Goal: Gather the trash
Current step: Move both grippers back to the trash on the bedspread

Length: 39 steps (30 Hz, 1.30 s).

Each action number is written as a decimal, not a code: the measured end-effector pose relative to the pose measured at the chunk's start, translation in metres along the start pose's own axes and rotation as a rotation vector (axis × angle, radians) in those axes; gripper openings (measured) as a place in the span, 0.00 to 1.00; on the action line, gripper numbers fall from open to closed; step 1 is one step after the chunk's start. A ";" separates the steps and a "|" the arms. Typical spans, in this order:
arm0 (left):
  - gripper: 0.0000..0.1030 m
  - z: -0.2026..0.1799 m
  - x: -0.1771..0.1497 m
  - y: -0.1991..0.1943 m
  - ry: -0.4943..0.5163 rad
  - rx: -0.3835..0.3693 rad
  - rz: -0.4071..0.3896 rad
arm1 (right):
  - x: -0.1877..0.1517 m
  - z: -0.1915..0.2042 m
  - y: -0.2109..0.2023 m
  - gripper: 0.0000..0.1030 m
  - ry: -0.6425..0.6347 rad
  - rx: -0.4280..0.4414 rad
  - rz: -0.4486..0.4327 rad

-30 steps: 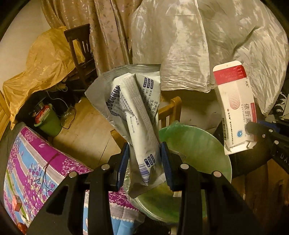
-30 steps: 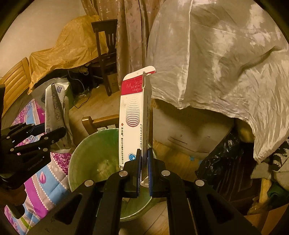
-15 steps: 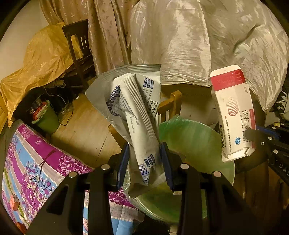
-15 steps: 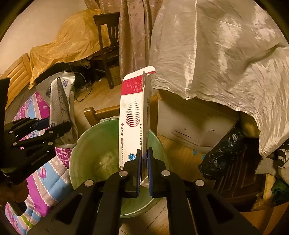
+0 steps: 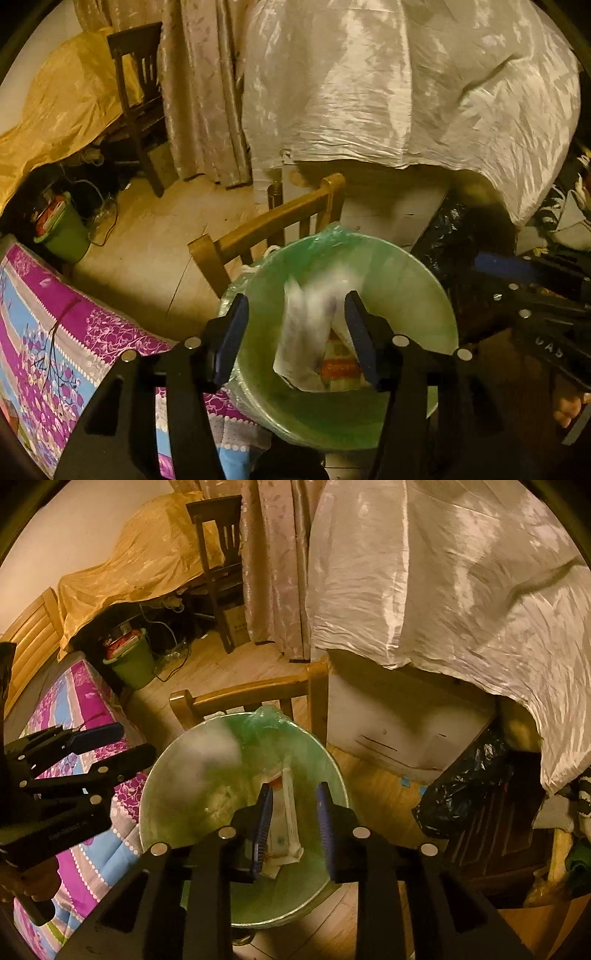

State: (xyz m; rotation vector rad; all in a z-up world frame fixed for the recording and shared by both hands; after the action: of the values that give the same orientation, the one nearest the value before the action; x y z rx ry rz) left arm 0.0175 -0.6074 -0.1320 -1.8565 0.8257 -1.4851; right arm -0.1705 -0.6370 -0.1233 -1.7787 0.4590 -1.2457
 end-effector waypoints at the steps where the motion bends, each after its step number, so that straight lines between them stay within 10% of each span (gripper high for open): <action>1: 0.50 0.003 -0.001 0.000 -0.009 0.000 0.000 | 0.000 -0.001 0.000 0.25 0.004 -0.002 -0.002; 10: 0.51 0.028 -0.019 -0.025 -0.105 0.104 -0.078 | 0.005 0.013 -0.018 0.25 0.016 0.026 -0.108; 18: 0.54 0.098 -0.087 -0.082 -0.328 0.310 -0.174 | 0.002 0.085 -0.071 0.30 -0.042 0.039 -0.384; 26: 0.54 0.164 -0.203 -0.167 -0.569 0.518 -0.219 | -0.035 0.212 -0.120 0.34 -0.239 0.208 -0.508; 39: 0.54 0.211 -0.449 -0.291 -1.100 0.723 -0.239 | -0.144 0.416 -0.170 0.44 -0.604 0.532 -0.369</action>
State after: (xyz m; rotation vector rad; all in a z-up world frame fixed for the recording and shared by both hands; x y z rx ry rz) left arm 0.1734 -0.0593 -0.2107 -1.8015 -0.4166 -0.5181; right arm 0.1058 -0.2552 -0.1047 -1.6896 -0.5208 -0.8796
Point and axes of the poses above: each gripper's, at about its wrist camera, not at the fingertips, and y roughly the way its jaws point, z to its left, x to its top, the point moved 6 cm from there along y, roughly the way its jaws point, and after that the axes turned 11 degrees about -x, right-handed, at the moved point
